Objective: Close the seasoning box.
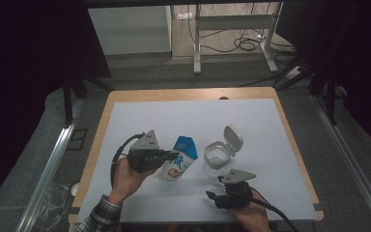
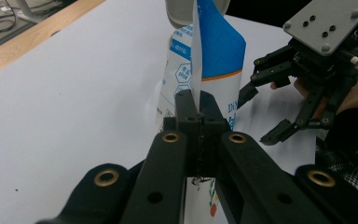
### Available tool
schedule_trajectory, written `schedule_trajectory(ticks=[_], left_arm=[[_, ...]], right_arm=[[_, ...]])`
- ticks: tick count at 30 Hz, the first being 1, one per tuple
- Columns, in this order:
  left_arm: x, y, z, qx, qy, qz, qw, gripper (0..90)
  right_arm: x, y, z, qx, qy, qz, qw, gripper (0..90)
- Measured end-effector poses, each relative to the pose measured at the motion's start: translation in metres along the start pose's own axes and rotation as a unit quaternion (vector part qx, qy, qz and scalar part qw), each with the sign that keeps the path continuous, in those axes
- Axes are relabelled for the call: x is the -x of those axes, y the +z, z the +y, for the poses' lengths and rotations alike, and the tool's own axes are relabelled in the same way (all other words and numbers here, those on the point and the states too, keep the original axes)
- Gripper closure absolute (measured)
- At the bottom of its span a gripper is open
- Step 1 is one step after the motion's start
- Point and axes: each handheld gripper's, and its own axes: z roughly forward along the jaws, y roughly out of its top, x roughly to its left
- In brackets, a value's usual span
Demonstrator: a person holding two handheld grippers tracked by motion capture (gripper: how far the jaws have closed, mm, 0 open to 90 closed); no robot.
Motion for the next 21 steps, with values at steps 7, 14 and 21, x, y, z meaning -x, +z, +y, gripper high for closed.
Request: schedule_trajectory(ticks=[7,14,21], left_arm=[[0.002,0.001,0.011,-0.017,0.002,-0.001,0.9999,90.0],[0.006,0.003,0.021,-0.034,0.000,0.001,0.9994,90.0],[0.010,0.006,0.028,-0.033,-0.008,-0.003,0.9994,90.0]], right_arm=[[-0.009,0.009,0.006,0.009,-0.005,0.010,0.9999,31.5],[-0.017,0.020,0.010,0.011,0.001,0.024,0.9996,34.1],[-0.029,0.031,0.016,0.022,-0.008,0.025,0.9994,35.3]])
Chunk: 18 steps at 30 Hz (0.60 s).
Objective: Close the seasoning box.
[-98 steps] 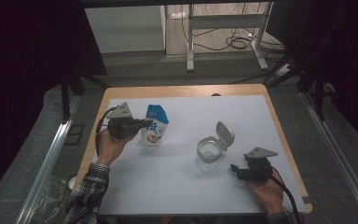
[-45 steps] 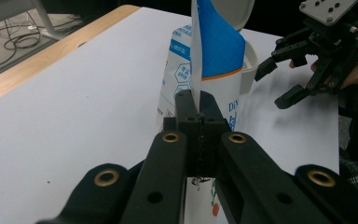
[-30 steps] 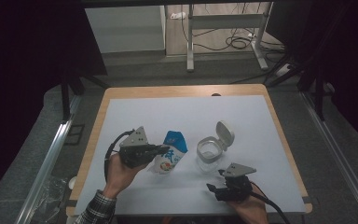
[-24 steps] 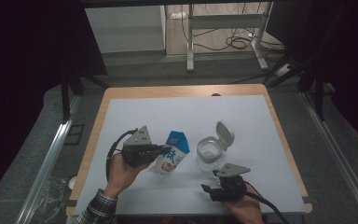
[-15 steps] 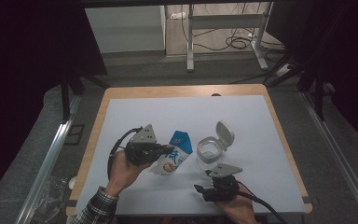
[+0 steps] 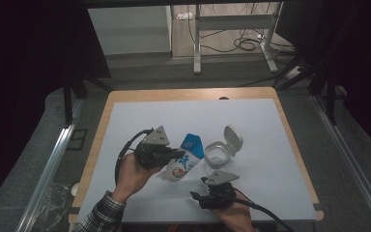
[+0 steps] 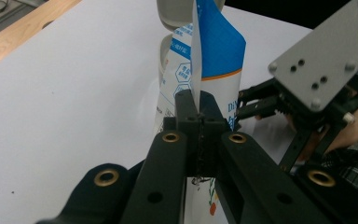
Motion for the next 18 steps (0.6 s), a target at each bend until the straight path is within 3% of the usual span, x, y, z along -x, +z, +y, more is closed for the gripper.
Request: schedule_trajectory(ticks=[18], left_arm=[[0.010,-0.007,0.017,0.006,0.006,-0.011,0.9999,90.0]], right_arm=[[-0.011,0.025,0.014,0.025,-0.026,-0.040,0.9986,37.6]])
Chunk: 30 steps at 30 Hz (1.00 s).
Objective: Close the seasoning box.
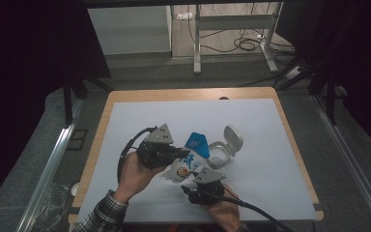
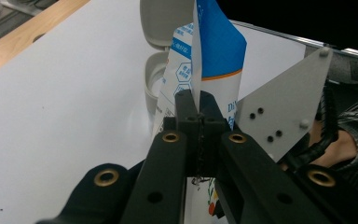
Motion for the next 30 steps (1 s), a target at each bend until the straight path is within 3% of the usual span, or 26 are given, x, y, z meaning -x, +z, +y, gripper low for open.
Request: schedule_trajectory(ticks=[7,8,14,16,17,19,25,26,30], left_arm=[[0.003,-0.003,0.006,0.001,-0.002,-0.005,1.0000,90.0],[0.004,-0.004,0.007,0.000,-0.002,-0.005,1.0000,90.0],[0.006,-0.006,0.010,0.004,-0.005,-0.003,1.0000,90.0],[0.006,-0.006,0.011,0.004,-0.006,-0.003,1.0000,90.0],[0.005,-0.006,0.012,0.006,-0.009,-0.004,0.9999,90.0],[0.006,-0.006,0.013,0.004,-0.007,-0.004,1.0000,90.0],[0.005,-0.006,0.014,0.005,-0.011,-0.008,0.9999,90.0],[0.005,-0.005,0.015,0.006,-0.012,-0.011,0.9998,90.0],[0.004,-0.003,0.016,-0.002,-0.013,-0.004,0.9999,90.0]], right_arm=[[-0.003,0.005,0.004,0.025,-0.012,-0.016,0.9995,37.6],[-0.004,0.006,0.005,0.033,-0.022,-0.024,0.9989,37.6],[-0.004,0.007,0.007,0.053,-0.025,-0.036,0.9976,37.7],[-0.004,0.007,0.008,0.061,-0.028,-0.026,0.9974,37.7],[-0.004,0.007,0.008,0.070,-0.027,-0.042,0.9963,37.7],[-0.004,0.008,0.008,0.077,-0.030,-0.049,0.9954,37.7],[-0.003,0.009,0.009,0.094,-0.029,-0.052,0.9937,40.5],[-0.004,0.008,0.010,0.104,-0.021,-0.046,0.9932,41.7],[-0.005,0.005,0.011,0.102,-0.009,-0.032,0.9942,48.2]])
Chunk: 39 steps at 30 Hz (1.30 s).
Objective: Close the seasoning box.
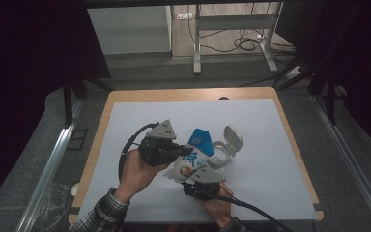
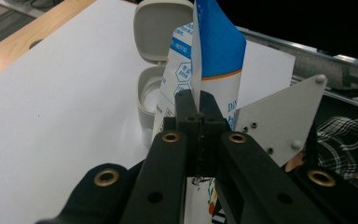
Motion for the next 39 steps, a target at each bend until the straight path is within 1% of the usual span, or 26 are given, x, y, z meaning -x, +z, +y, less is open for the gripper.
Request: schedule_trajectory(ticks=[2,3,4,5,6,7,9,10,11,12,14,16,17,18,20,24,27,28,31,36,39], left_arm=[[-0.001,0.001,0.000,-0.003,0.000,-0.001,1.0000,90.0],[-0.002,0.002,0.000,-0.005,-0.004,-0.001,1.0000,90.0],[-0.003,0.005,-0.001,-0.005,-0.007,0.002,1.0000,90.0],[-0.003,0.005,-0.001,-0.005,-0.007,0.002,1.0000,90.0],[-0.004,0.007,-0.002,-0.009,-0.007,0.002,0.9999,90.0],[-0.006,0.009,-0.003,-0.012,-0.010,0.000,0.9999,90.0],[-0.006,0.011,-0.003,-0.014,-0.012,-0.001,0.9998,90.0],[-0.007,0.013,-0.003,-0.020,-0.011,0.000,0.9997,90.0],[-0.007,0.016,-0.002,-0.023,-0.013,-0.001,0.9997,90.0],[-0.007,0.016,-0.002,-0.023,-0.013,-0.001,0.9997,90.0],[-0.008,0.018,0.001,-0.036,-0.005,-0.005,0.9993,90.0],[-0.009,0.020,0.003,-0.044,-0.002,-0.008,0.9990,90.0],[-0.009,0.022,0.004,-0.048,-0.001,-0.009,0.9988,90.0],[-0.010,0.023,0.005,-0.054,0.001,-0.009,0.9985,90.0],[-0.013,0.025,0.007,-0.063,0.001,-0.014,0.9979,90.0],[-0.019,0.029,0.008,-0.073,-0.005,-0.022,0.9971,90.0],[-0.023,0.031,0.008,-0.077,-0.005,-0.024,0.9967,90.0],[-0.023,0.032,0.009,-0.078,-0.004,-0.024,0.9966,90.0],[-0.024,0.034,0.011,-0.081,0.000,-0.026,0.9964,90.0],[-0.023,0.036,0.018,-0.089,0.010,-0.023,0.9957,90.0],[-0.022,0.038,0.021,-0.092,0.010,-0.022,0.9955,90.0]], right_arm=[[0.000,0.000,0.000,0.000,-0.003,0.000,1.0000,49.5],[0.000,-0.002,0.001,-0.006,-0.003,0.017,0.9998,50.3],[-0.004,-0.003,0.000,-0.004,-0.006,0.002,1.0000,50.6],[-0.004,-0.003,0.000,-0.004,-0.006,0.002,1.0000,50.6],[-0.005,-0.004,0.000,-0.012,-0.014,0.005,0.9998,50.7],[-0.006,-0.003,-0.001,-0.014,-0.017,0.001,0.9998,50.7],[-0.006,-0.003,-0.001,-0.018,-0.017,0.002,0.9997,50.8],[-0.007,-0.003,-0.002,-0.018,-0.017,-0.001,0.9997,51.1],[-0.008,-0.003,-0.003,-0.024,-0.018,0.002,0.9995,51.3],[-0.008,-0.003,-0.003,-0.024,-0.018,0.002,0.9995,51.3],[-0.009,-0.004,-0.003,-0.026,-0.018,0.005,0.9995,51.9],[-0.010,-0.004,-0.003,-0.027,-0.019,0.008,0.9994,53.1],[-0.010,-0.004,-0.003,-0.025,-0.017,0.010,0.9995,53.2],[-0.009,-0.005,-0.003,-0.029,-0.008,0.017,0.9994,53.2],[-0.010,-0.005,-0.003,-0.030,-0.005,0.019,0.9993,53.2],[-0.009,-0.004,-0.004,-0.035,0.006,0.026,0.9990,53.5],[-0.008,-0.004,-0.004,-0.039,0.012,0.029,0.9987,53.5],[-0.008,-0.004,-0.004,-0.041,0.018,0.031,0.9985,53.5],[-0.007,-0.004,-0.004,-0.042,0.023,0.032,0.9983,53.5],[-0.005,-0.006,-0.002,-0.043,0.032,0.036,0.9979,53.5],[-0.004,-0.007,-0.001,-0.041,0.040,0.040,0.9976,53.5]])
